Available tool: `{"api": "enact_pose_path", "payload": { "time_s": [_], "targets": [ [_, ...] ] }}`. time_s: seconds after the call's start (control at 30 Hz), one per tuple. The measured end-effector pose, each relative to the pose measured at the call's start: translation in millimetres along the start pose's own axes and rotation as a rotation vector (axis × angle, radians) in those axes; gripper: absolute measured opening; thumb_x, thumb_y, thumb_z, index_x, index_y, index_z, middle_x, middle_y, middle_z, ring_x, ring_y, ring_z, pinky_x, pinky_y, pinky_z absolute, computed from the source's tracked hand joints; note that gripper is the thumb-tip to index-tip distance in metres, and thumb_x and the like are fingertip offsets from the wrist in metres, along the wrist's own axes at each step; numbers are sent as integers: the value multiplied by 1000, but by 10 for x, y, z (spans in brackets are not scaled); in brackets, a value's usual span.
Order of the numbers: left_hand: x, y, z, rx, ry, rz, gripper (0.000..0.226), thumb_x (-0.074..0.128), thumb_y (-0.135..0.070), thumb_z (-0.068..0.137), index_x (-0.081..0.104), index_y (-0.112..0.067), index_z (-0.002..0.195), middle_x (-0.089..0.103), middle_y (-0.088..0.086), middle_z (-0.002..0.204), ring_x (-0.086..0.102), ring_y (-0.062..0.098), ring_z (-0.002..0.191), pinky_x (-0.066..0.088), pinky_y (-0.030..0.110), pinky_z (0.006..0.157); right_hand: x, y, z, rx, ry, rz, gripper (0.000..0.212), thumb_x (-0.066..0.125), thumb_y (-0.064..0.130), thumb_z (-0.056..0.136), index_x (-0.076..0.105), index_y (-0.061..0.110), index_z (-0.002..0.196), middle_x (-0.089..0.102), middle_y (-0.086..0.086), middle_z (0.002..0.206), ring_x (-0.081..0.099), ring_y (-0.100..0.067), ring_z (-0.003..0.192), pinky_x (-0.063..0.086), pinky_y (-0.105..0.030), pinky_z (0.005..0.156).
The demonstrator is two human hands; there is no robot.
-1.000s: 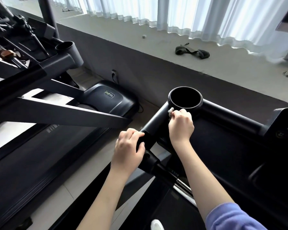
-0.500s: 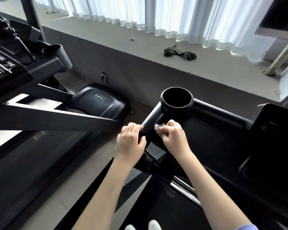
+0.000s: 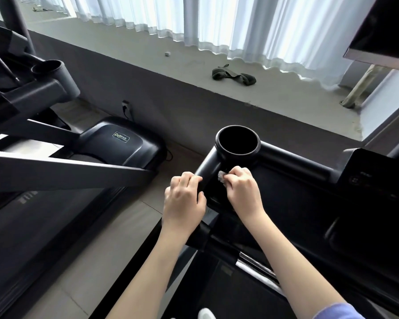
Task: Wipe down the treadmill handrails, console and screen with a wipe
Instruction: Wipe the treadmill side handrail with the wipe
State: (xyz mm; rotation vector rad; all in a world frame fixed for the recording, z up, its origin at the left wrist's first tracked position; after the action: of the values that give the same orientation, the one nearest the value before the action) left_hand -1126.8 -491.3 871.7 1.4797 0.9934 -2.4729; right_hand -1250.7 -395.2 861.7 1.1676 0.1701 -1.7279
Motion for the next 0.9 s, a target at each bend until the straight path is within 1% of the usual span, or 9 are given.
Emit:
{"api": "enact_pose_path", "payload": {
  "time_s": [0.1, 0.2, 0.27, 0.37, 0.47, 0.53, 0.67, 0.8, 0.9],
  "targets": [
    [9, 1, 3, -3, 2, 4, 32, 66, -12, 81, 63, -12, 113, 58, -2, 111, 51, 24, 103, 42, 37, 84, 41, -31, 80, 92, 7, -54, 16, 81, -4, 68, 68, 2, 61, 53, -8, 63, 52, -27, 56, 49, -29, 46],
    [22, 8, 4, -5, -4, 14, 32, 68, -11, 79, 64, -12, 111, 59, -1, 110, 52, 25, 101, 43, 38, 83, 61, -9, 95, 115, 14, -75, 18, 80, -5, 68, 66, 1, 60, 51, -10, 63, 50, -28, 55, 48, -31, 46],
    [31, 10, 4, -5, -8, 21, 32, 68, -12, 79, 64, -11, 111, 59, -1, 110, 53, 26, 100, 44, 39, 82, 52, -38, 66, 103, 35, -16, 10, 76, -6, 71, 69, -1, 66, 53, -11, 68, 52, -30, 61, 52, -36, 51],
    [36, 7, 2, 6, -16, 39, 32, 69, -14, 78, 64, -12, 109, 59, -1, 109, 53, 26, 99, 45, 40, 80, -9, -72, -73, 1, 164, 66, 9, 70, -4, 76, 74, 0, 82, 55, -10, 79, 53, -30, 73, 53, -41, 61],
    [43, 5, 5, 9, -26, 53, 32, 71, -14, 77, 64, -11, 108, 59, 0, 109, 53, 26, 98, 45, 39, 79, -117, -66, -186, -143, 240, 117, 19, 75, -3, 72, 76, 5, 89, 57, -7, 81, 55, -28, 72, 53, -37, 59],
    [45, 4, 2, 12, -28, 63, 33, 71, -14, 76, 64, -11, 108, 59, 0, 108, 54, 26, 98, 45, 39, 78, -133, -155, -141, -160, 197, 85, 15, 74, 2, 73, 77, 7, 86, 58, -7, 77, 55, -28, 66, 52, -39, 53],
    [49, 2, 2, 12, -26, 77, 35, 71, -15, 76, 64, -11, 110, 59, 0, 109, 54, 26, 98, 45, 39, 78, -70, -260, 78, -10, 33, -8, 13, 65, 12, 76, 76, 5, 76, 57, -9, 74, 55, -32, 64, 51, -42, 49],
    [48, -1, -1, 16, -32, 99, 36, 72, -15, 76, 65, -10, 110, 59, 0, 109, 54, 26, 98, 46, 39, 78, -4, -122, -58, -95, 116, 60, 8, 71, 2, 77, 77, 6, 82, 58, -6, 77, 54, -27, 66, 50, -36, 55],
    [45, -2, -1, 20, -29, 100, 35, 71, -16, 77, 64, -10, 111, 59, -1, 109, 54, 25, 98, 45, 38, 79, -86, -260, 13, -99, 80, 5, 10, 68, 10, 75, 77, 10, 78, 58, -5, 74, 55, -26, 62, 49, -35, 53]
  ]
}}
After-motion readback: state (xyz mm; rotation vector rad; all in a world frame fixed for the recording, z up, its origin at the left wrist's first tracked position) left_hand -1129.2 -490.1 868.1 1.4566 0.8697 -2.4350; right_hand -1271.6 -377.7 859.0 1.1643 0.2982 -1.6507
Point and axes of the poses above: each hand's wrist, its own z-axis towards the middle knuckle, its own x-axis out of the palm, y = z × x, the point moved 4 cm from there along z, towards the middle knuckle
